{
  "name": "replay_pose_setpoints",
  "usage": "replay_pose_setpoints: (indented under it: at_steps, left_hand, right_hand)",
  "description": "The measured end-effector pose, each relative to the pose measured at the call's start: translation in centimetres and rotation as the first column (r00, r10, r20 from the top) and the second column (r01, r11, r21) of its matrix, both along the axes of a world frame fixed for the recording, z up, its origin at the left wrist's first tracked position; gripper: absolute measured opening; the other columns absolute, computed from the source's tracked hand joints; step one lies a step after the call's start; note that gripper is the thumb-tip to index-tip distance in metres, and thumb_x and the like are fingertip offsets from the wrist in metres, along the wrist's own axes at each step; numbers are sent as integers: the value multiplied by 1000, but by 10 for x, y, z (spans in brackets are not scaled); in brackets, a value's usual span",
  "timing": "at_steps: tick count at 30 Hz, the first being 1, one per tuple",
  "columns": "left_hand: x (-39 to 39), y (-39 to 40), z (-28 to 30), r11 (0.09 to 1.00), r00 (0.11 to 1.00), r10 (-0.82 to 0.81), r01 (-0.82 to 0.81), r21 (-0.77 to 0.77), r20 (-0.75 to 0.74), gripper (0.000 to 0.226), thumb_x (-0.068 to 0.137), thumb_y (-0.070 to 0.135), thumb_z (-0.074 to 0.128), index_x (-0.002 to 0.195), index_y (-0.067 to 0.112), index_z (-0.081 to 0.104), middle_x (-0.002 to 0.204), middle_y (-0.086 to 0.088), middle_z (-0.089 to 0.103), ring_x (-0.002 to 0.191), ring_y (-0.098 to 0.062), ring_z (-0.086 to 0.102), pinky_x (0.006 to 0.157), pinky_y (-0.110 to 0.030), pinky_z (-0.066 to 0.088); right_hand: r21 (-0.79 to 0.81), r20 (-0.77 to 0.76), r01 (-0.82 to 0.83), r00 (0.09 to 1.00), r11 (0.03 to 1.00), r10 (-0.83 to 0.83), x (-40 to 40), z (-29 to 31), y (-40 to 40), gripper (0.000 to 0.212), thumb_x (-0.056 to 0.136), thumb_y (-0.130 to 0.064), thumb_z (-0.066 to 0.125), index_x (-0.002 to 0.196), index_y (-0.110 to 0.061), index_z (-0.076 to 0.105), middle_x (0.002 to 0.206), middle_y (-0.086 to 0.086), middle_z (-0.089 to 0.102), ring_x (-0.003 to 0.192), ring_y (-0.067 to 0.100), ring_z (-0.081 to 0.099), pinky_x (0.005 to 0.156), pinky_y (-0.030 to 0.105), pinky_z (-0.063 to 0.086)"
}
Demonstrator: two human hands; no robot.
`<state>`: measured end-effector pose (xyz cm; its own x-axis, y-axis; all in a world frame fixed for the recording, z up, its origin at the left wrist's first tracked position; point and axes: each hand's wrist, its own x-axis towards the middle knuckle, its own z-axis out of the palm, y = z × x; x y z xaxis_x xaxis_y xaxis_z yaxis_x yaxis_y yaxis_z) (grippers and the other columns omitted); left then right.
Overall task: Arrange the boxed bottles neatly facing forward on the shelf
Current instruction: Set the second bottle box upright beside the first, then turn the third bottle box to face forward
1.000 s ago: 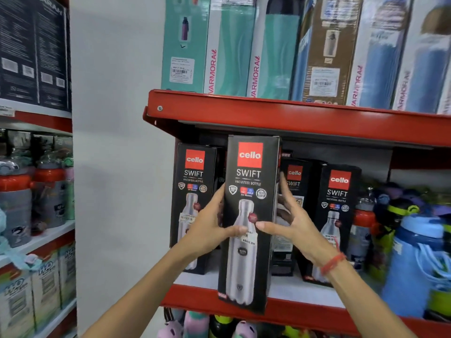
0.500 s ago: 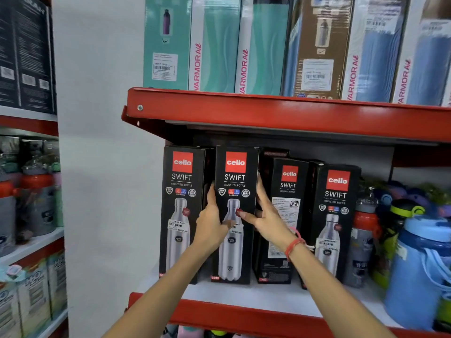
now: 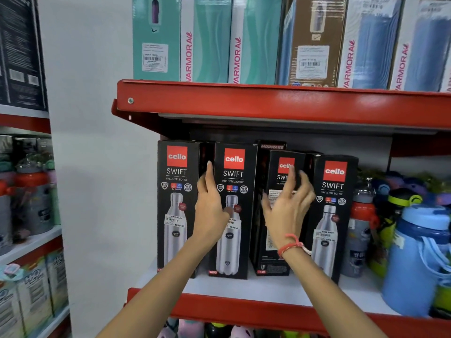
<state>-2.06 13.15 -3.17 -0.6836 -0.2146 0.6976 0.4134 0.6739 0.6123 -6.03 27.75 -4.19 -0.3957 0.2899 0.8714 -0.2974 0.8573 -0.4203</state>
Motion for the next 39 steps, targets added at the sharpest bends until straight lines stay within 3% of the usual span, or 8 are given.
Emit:
replay_pose_setpoints:
  at_steps: [4,9,13,19,24,31,36,39]
  left_hand:
    - [2,-2,-5,999,991,32,-36,-29,-129,96,79,-3,67,151,23,9,156,-7,17,135,-24,37,93,-18,38]
    - [50,56,7,992,968,-100,78,-99,-231,83,81,-1,66,149,19,22,151,-5,29,138,-14,27,101,2,16]
    - [51,61,16,980,948,-197,194,-35,-252,90,78,14,76,149,21,22,148,-4,35,138,-13,30,112,-23,23]
    - [61,48,21,853,847,-521,520,41,103,120,58,36,87,150,41,10,149,9,34,132,-2,33,110,-36,35]
    - [83,57,5,691,660,-708,720,57,249,119,70,1,81,142,45,-4,134,31,33,112,28,41,85,-3,40]
    - [74,72,-8,810,808,-585,578,97,71,123,68,11,84,147,48,-3,128,46,40,120,12,47,87,-2,38]
    - [39,96,-9,930,930,-367,368,-8,23,127,68,8,83,146,49,-8,133,19,55,74,-18,65,73,-11,51]
    - [20,105,-15,960,959,-277,279,-23,65,126,70,3,80,147,47,-10,134,3,59,64,-6,62,67,-16,54]
  right_hand:
    - [-108,382,-102,914,989,136,-5,-9,-10,112,75,-35,74,150,-27,-9,148,27,21,118,46,43,82,52,50]
    - [-211,232,-252,926,945,298,59,0,57,115,75,-27,77,146,-44,-11,146,28,21,121,46,44,90,51,49]
    - [-203,138,-460,860,864,491,88,24,80,119,71,-30,81,144,-50,-11,145,16,25,116,25,47,98,37,41]
    - [-219,140,-699,667,680,731,108,40,107,117,62,-35,86,144,-54,5,149,-8,35,136,9,36,114,46,30]
    - [-242,236,-781,529,576,815,126,33,123,115,64,-28,86,142,-57,6,144,-16,40,129,1,46,105,30,42]
    - [-324,371,-839,312,437,874,106,47,124,112,74,-15,79,143,-55,1,153,-11,31,135,8,41,111,39,37]
    - [-340,430,-774,378,535,820,75,55,116,104,85,3,63,148,-38,-9,127,-14,52,109,4,61,95,37,52]
    - [-330,468,-714,444,617,764,56,49,112,106,84,3,64,149,-34,-11,123,-11,55,106,4,60,99,45,50]
